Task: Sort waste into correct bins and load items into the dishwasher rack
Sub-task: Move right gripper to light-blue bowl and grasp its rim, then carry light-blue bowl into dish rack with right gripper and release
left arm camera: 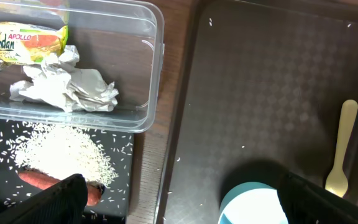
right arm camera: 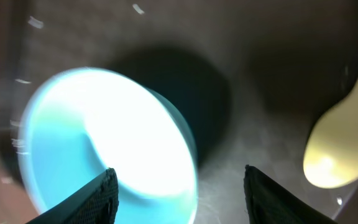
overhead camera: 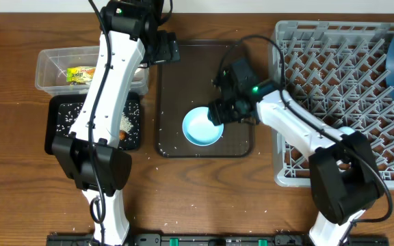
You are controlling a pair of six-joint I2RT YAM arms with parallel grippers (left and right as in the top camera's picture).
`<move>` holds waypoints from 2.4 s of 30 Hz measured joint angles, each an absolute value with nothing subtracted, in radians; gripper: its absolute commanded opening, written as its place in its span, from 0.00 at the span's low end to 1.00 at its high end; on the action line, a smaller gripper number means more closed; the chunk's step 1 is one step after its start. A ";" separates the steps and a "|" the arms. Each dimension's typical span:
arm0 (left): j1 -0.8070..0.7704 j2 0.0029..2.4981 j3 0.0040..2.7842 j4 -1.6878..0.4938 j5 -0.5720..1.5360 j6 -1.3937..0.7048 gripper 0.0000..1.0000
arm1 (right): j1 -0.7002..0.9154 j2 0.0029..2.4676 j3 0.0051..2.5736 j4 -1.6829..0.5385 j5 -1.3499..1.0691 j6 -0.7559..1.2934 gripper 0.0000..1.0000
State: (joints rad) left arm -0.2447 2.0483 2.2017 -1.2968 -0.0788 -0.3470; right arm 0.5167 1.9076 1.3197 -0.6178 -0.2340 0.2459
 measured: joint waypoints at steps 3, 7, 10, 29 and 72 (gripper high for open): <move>-0.245 2.048 2.202 -1.297 -0.079 -0.347 0.99 | 0.525 1.908 1.288 -0.592 -0.196 0.252 0.59; -0.245 2.048 2.201 -1.297 -0.079 -0.347 1.00 | 0.525 1.908 1.282 -0.574 -0.170 0.255 0.48; -0.245 2.048 2.201 -1.297 -0.079 -0.347 0.99 | 0.525 1.908 1.282 -0.564 -0.179 0.249 0.41; -0.245 2.048 2.201 -1.297 -0.079 -0.347 1.00 | 0.525 1.916 1.281 -0.677 -0.223 0.280 0.01; -0.245 2.048 2.202 -1.297 -0.079 -0.347 1.00 | 0.139 1.780 1.615 -0.636 1.119 0.102 0.01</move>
